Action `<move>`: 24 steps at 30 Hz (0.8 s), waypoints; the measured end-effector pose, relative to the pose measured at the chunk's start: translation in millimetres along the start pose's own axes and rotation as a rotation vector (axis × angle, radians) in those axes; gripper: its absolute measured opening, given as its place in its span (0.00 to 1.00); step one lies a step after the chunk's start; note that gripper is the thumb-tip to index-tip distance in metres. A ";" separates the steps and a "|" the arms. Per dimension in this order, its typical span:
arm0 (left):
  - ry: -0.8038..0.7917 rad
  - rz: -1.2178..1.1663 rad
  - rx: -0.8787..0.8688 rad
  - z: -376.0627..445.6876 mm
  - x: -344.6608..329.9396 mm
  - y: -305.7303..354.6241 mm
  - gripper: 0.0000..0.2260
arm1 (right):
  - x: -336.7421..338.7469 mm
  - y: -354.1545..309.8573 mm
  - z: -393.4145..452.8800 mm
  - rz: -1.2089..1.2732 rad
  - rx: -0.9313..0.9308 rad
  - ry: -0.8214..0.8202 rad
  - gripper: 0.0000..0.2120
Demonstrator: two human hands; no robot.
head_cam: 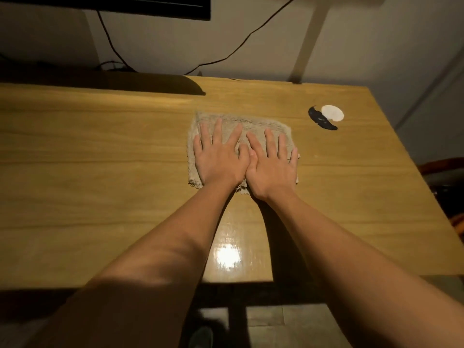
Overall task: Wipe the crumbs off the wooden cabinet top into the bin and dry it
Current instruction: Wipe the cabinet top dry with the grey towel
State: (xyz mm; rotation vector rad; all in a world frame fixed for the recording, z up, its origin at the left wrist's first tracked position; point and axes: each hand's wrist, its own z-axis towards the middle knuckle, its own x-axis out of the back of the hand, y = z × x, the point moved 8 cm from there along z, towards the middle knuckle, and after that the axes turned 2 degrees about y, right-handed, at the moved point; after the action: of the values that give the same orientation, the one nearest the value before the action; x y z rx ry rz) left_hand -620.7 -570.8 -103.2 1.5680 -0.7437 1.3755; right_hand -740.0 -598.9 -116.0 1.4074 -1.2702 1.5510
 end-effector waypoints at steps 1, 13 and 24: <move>-0.002 -0.002 -0.004 -18.8 0.0 3.2 0.25 | 0.0 5.8 -18.6 -0.002 0.003 0.001 0.25; -0.038 0.004 -0.054 -202.2 -3.8 36.3 0.26 | 2.4 65.0 -195.7 -0.045 0.027 0.013 0.25; 0.007 -0.041 -0.061 -197.3 -0.1 32.9 0.24 | 15.6 57.6 -186.7 0.000 0.006 0.080 0.27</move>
State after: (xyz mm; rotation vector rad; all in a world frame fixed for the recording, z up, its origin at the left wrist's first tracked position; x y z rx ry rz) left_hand -735.4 -407.0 -99.1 1.5219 -0.7387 1.3166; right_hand -855.0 -440.8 -101.8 1.3350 -1.2193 1.5965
